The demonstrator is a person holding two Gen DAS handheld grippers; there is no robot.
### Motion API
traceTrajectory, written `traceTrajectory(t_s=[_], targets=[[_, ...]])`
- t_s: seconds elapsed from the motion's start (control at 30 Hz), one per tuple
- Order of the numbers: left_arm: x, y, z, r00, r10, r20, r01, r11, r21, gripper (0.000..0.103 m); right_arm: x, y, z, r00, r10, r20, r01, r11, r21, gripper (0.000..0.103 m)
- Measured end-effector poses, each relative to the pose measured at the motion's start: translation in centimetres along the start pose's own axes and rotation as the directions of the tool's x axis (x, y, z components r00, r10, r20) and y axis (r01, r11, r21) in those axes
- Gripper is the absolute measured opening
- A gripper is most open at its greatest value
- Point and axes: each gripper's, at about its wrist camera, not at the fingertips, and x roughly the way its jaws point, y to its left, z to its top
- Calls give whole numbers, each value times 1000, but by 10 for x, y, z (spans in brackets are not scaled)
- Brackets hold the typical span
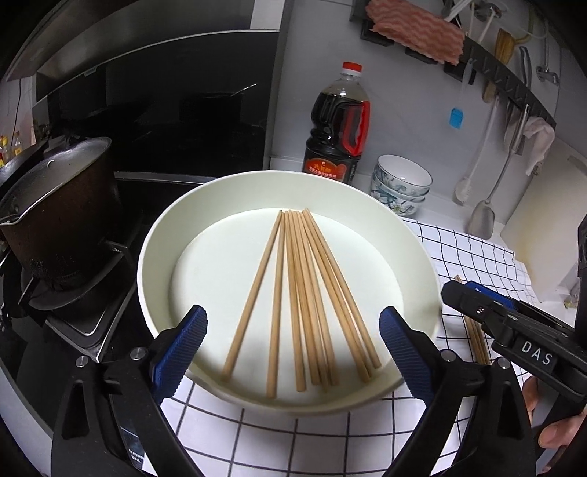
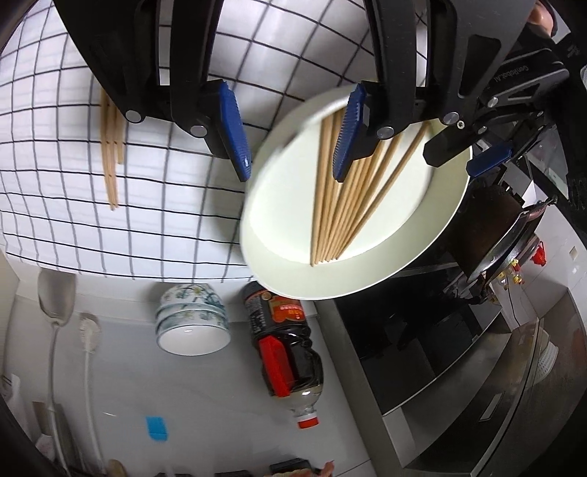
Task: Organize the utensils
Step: 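Withdraw the right tool from the basin back over the remaining chopsticks, then lower the right tool and close it on a wooden chopstick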
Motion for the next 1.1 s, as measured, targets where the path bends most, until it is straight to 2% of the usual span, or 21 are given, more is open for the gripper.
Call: traceTrajectory(t_s=[0.33,0.5,0.57,0.63,0.8,1.1], targets=[[-8,-21,-13,1000,9,-9,-9,1000,23,96,-27,-30,-15,999,-31,21,31,999,21,54],[-11,-34,-21,1000,8,-10,-7,999,35,97,-40,-55,-23,997,-78,19,77,996,33,56],[-12,-40,-24,1000,4,-10,-4,999,40,97,-44,-68,-27,994,-110,10,110,993,45,57],[-12,-47,-27,1000,-3,-15,4,999,47,97,-46,-82,-30,991,-131,-2,130,989,64,63],[-10,-68,-37,999,-13,-30,15,997,72,97,-48,-112,-45,980,-196,-33,198,977,75,63],[-6,-110,-53,999,-28,-42,33,991,131,97,-32,-149,-68,961,-253,-107,260,964,51,63]])
